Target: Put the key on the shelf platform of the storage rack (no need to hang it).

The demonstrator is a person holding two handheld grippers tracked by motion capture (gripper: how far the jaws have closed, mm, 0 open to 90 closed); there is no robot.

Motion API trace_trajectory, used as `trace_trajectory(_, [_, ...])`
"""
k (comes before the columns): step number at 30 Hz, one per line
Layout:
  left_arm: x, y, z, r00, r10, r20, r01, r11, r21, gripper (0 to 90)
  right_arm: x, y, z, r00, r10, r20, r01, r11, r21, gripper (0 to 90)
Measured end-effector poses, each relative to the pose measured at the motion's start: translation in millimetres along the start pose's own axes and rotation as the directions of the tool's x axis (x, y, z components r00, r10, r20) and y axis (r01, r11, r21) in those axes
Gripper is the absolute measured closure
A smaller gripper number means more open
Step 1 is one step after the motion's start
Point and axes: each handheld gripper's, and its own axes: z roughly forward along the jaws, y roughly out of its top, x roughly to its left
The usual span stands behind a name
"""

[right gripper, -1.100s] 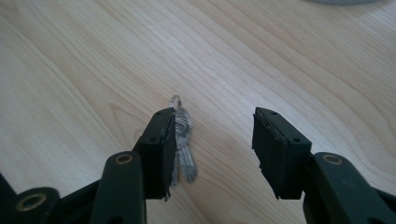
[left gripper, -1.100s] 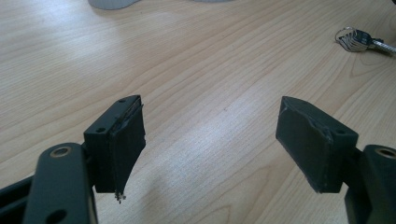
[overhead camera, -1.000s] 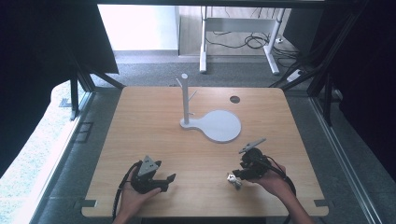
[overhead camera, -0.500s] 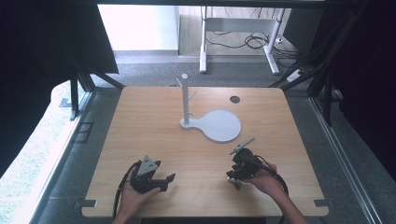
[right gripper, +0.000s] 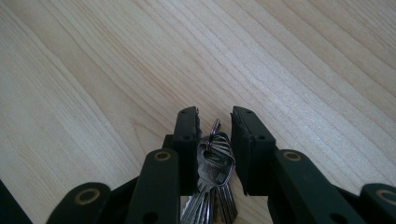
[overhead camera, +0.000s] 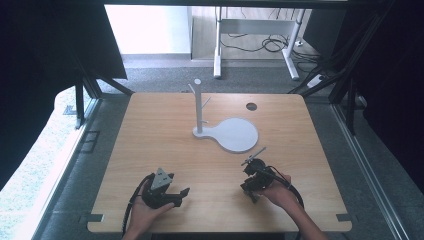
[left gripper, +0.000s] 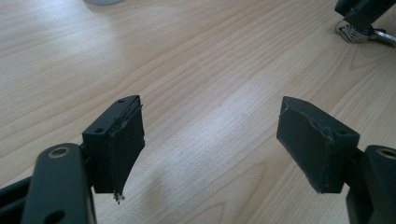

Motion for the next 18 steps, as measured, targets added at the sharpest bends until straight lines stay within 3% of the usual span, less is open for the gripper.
trace_trajectory(18, [-6.3,1.1,2.8,0.9997,0.026,0.002,-0.026,0.9992,0.032,23.5,3.4,7.3,8.3,0.9997,0.005,0.024,-0.006,0.998,0.06,82.5])
